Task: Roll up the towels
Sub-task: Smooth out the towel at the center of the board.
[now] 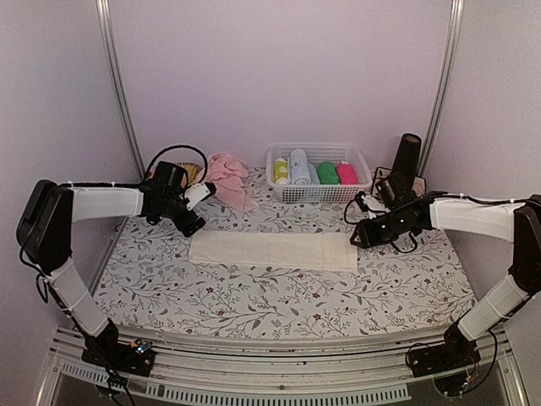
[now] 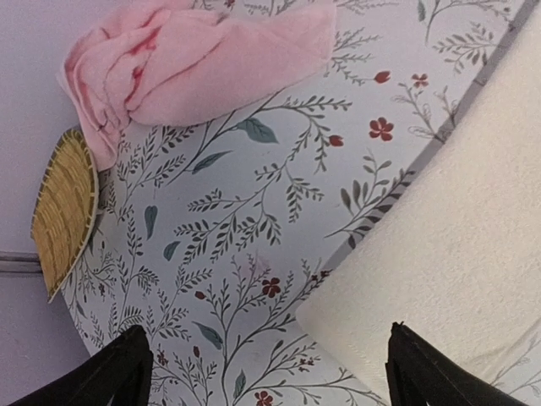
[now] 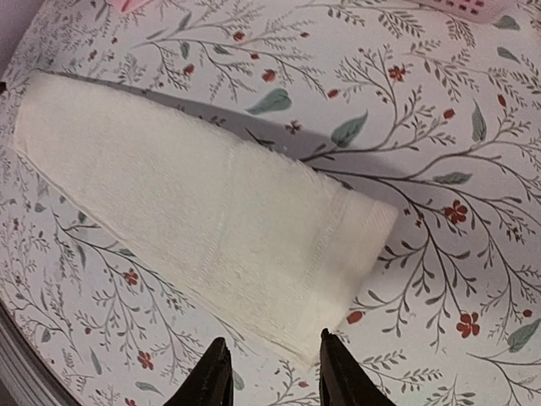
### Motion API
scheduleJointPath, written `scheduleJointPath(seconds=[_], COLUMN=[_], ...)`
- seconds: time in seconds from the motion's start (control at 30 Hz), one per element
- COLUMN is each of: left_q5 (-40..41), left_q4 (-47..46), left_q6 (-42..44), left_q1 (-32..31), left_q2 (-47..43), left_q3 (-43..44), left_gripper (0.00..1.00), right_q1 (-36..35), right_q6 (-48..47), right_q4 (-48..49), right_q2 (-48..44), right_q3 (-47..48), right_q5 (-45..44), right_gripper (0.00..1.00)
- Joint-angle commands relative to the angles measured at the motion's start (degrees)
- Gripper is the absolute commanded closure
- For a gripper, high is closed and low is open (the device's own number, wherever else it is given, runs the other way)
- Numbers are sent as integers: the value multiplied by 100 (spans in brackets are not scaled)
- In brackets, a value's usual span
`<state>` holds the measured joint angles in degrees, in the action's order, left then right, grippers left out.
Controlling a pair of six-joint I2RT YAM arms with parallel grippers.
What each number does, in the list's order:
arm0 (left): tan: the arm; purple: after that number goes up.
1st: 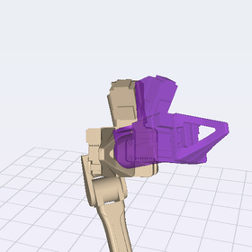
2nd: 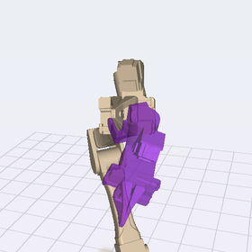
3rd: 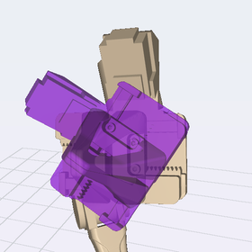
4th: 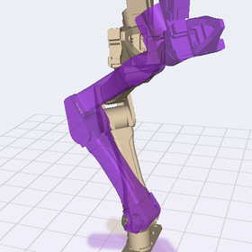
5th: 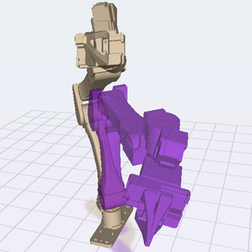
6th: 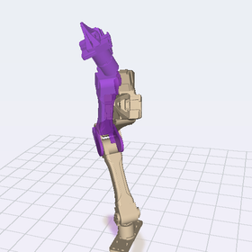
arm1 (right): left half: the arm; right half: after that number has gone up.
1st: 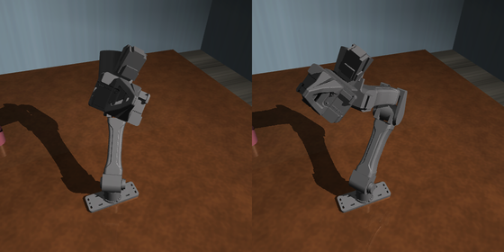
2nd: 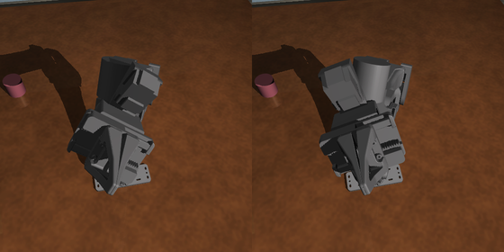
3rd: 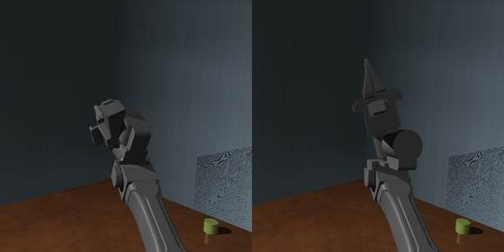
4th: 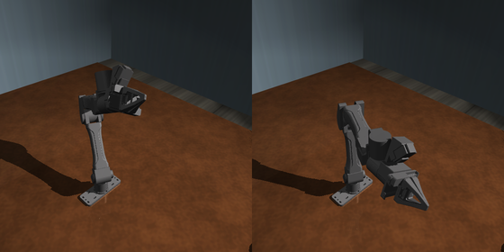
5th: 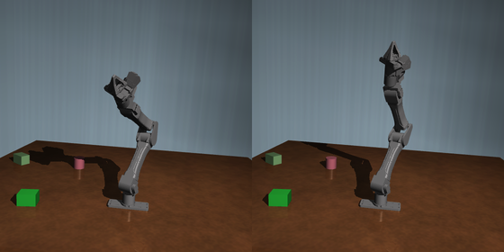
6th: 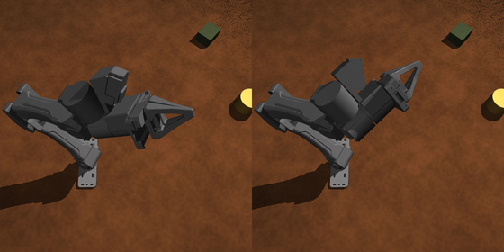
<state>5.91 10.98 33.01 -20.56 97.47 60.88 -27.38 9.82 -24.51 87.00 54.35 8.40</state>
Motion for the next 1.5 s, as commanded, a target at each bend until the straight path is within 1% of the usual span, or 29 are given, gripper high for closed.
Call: scheduleJointPath(seconds=[0.0, 0.07, 0.13, 0.23, 0.33, 0.43, 0.57, 0.8, 1.0, 1.13, 1.47], left_q5=[-667, -910, -1083, -1143, -1102, -1003, -820, -565, -566, -588, -535], left_q4=[258, 333, 328, 330, 237, 163, 88, -1, 109, 148, 215], left_q6=[-34, -91, -156, -203, -178, -133, -120, -111, -94, -77, -50], left_q1=[-424, -523, -581, -631, -634, -629, -625, -585, -510, -441, -338], left_q2=[-69, 9, 118, 320, 431, 488, 584, 746, 773, 820, 933], left_q3=[114, 131, 111, 80, -21, -111, -208, -302, -343, -397, -480], left_gripper=[3, 5, 8, 15, 17, 17, 21, 22, 24, 25, 26], right_q1=[-40, -46, -93, -229, -306, -338, -343, -312, -198, -73, -53], right_q6=[309, 621, 1046, 1760, 2236, 2521, 2683, 2734, 2765, 2755, 2513], right_q4=[926, 1633, 2605, 3715, 4325, 4585, 4732, 4956, 4653, 4537, 3940], right_q2=[201, 468, 733, 1207, 1762, 2271, 2642, 2961, 2973, 2989, 2782], right_q3=[311, 261, 119, 15, 182, 450, 577, 734, 625, 489, 210], right_q5=[1238, 1762, 2078, 2331, 2434, 2534, 2332, 2313, 1753, 1629, 1097], right_gripper=[64, 65, 67, 70, 70, 70, 70, 70, 70, 70, 68])
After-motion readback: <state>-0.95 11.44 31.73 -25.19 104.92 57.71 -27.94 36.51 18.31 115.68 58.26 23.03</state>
